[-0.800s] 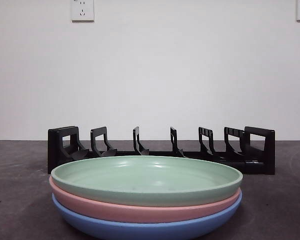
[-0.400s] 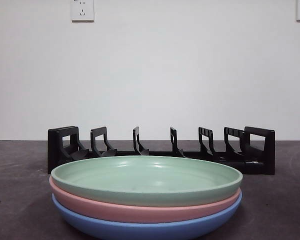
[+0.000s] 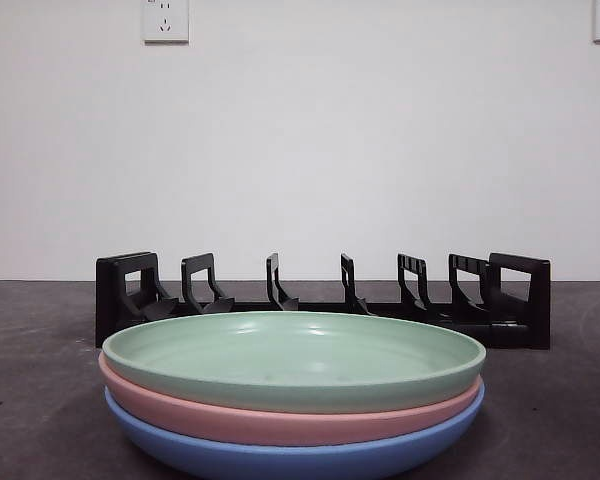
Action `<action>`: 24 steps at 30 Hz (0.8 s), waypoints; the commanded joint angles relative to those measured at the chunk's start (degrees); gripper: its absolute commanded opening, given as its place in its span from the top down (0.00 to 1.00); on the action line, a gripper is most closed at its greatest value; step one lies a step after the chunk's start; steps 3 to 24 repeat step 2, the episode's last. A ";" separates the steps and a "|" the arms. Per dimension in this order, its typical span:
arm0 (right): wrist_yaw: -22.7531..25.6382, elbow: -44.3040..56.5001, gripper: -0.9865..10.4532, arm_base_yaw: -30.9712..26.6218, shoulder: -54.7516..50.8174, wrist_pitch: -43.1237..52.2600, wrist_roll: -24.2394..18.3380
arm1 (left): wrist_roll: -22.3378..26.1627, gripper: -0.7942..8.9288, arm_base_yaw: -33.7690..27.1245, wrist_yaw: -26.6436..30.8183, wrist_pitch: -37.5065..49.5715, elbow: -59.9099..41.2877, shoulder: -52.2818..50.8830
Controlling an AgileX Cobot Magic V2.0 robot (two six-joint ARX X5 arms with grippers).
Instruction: Place the plate
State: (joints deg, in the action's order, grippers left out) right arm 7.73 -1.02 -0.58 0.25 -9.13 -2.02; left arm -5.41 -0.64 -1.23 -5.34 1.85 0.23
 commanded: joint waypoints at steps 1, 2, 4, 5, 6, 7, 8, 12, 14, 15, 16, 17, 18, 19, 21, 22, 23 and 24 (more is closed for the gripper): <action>0.22 0.26 0.90 0.02 -0.04 0.52 0.94 | -0.20 0.91 -0.09 0.15 0.63 -1.07 -0.04; 0.22 0.26 0.90 0.02 -0.04 0.55 0.94 | -0.17 0.91 -0.09 0.15 0.63 -1.07 -0.04; 0.22 0.26 0.90 0.02 -0.04 0.55 0.94 | -0.17 0.91 -0.09 0.15 0.63 -1.07 -0.04; 0.22 0.26 0.90 0.02 -0.04 0.55 0.94 | -0.17 0.91 -0.09 0.15 0.63 -1.07 -0.04; 0.22 0.26 0.90 0.02 -0.04 0.55 0.94 | -0.17 0.91 -0.09 0.15 0.63 -1.07 -0.04; 0.22 0.26 0.90 0.02 -0.04 0.55 0.94 | -0.17 0.91 -0.09 0.15 0.63 -1.07 -0.04; 0.22 0.26 0.90 0.02 -0.04 0.55 0.94 | -0.17 0.91 -0.09 0.15 0.63 -1.07 -0.04; 0.22 0.26 0.90 0.02 -0.04 0.55 0.94 | -0.17 0.91 -0.09 0.15 0.63 -1.07 -0.04; 0.22 0.26 0.90 0.02 -0.04 0.55 0.94 | -0.17 0.91 -0.09 0.15 0.63 -1.07 -0.04; 0.22 0.26 0.90 0.02 -0.04 0.55 0.94 | -0.17 0.91 -0.09 0.15 0.63 -1.07 -0.04; 0.22 0.26 0.90 0.02 -0.04 0.55 0.94 | -0.17 0.91 -0.09 0.15 0.63 -1.07 -0.04; 0.22 0.26 0.90 0.02 -0.04 0.55 0.94 | -0.17 0.91 -0.09 0.15 0.63 -1.07 -0.04; 0.22 0.26 0.90 0.02 -0.04 0.55 0.94 | -0.17 0.91 -0.09 0.15 0.63 -1.07 -0.04; 0.22 0.26 0.90 0.02 -0.04 0.55 0.94 | -0.17 0.91 -0.09 0.15 0.63 -1.07 -0.04; 0.22 0.26 0.90 0.02 -0.04 0.55 0.94 | -0.17 0.91 -0.09 0.15 0.63 -1.07 -0.04; 0.22 0.26 0.90 0.02 -0.04 0.55 0.94 | -0.17 0.91 -0.09 0.15 0.63 -1.07 -0.04; 0.22 0.26 0.90 0.02 -0.04 0.55 0.94 | -0.17 0.91 -0.09 0.15 0.63 -1.07 -0.04; 0.22 0.26 0.90 0.02 -0.04 0.55 0.94 | -0.17 0.91 -0.09 0.15 0.63 -1.07 -0.04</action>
